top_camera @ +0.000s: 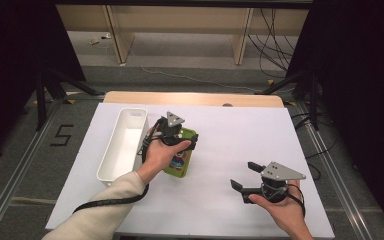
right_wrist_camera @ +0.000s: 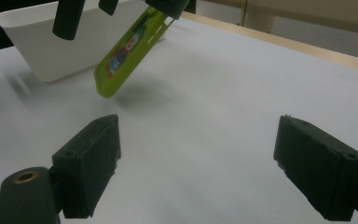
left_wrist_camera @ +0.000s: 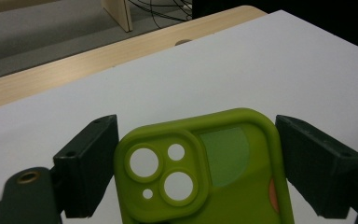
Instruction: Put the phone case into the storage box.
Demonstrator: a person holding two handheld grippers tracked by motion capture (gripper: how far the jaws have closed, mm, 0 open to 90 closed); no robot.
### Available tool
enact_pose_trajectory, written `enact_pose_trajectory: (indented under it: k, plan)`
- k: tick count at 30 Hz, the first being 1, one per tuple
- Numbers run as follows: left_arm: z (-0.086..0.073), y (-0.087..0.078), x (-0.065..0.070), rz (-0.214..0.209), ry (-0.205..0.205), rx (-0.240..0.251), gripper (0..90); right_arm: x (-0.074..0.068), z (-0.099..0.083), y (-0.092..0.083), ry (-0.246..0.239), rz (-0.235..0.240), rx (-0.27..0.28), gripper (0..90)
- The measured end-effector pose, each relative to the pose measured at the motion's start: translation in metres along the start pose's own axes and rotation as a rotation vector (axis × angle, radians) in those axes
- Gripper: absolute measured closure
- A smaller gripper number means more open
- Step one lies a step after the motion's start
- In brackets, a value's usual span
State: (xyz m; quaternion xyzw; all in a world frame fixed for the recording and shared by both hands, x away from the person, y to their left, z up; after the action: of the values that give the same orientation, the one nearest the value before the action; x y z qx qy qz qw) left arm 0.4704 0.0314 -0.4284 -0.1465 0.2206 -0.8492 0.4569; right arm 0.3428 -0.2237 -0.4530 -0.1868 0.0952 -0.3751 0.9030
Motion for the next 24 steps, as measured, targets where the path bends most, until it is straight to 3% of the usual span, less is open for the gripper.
enact_pose_trajectory:
  k: [24]
  plan:
    - [0.015,-0.014,-0.014,0.028,-0.022,0.061,16.0,0.0,0.0,0.0,0.001,0.0,0.003,15.8]
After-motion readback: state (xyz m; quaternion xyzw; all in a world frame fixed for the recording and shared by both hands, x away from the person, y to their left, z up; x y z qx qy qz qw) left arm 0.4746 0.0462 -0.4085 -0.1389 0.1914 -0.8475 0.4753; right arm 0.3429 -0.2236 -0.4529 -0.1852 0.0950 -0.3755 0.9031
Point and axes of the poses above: each handheld gripper's, and its own axes: y roughly forward along the jaws, z roughly out of its top, x roughly to its right, the point moved 4 cm from there along y, roughly forward along the jaws, and after that the axes turned 1 degree about x, right-handed, at the moved point
